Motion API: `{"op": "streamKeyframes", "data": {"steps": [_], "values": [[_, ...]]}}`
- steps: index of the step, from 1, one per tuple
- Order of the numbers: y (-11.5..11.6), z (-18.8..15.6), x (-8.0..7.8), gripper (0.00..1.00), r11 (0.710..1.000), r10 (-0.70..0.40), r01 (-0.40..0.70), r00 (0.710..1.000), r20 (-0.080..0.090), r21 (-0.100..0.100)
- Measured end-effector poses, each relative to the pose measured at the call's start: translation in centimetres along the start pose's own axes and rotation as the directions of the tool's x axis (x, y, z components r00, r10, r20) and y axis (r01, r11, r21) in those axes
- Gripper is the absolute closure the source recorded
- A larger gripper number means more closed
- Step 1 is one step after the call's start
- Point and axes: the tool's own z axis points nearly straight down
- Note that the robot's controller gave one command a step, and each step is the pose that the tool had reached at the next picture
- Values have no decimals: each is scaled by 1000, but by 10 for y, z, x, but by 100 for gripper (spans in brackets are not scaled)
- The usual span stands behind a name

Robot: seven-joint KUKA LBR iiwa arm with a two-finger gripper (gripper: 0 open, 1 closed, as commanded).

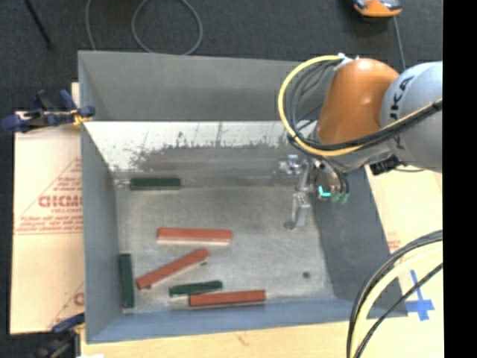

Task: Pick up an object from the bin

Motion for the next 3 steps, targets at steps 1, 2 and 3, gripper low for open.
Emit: {"op": "streamKeyframes", "data": {"steps": [1, 2, 3], "values": [[79, -30, 10, 0, 960, -279, 279, 960, 10, 0], [150, 82, 7, 0, 858, -513, 513, 858, 2, -1], [148, 79, 6, 100, 860, -510, 510, 860, 7, 1]]}}
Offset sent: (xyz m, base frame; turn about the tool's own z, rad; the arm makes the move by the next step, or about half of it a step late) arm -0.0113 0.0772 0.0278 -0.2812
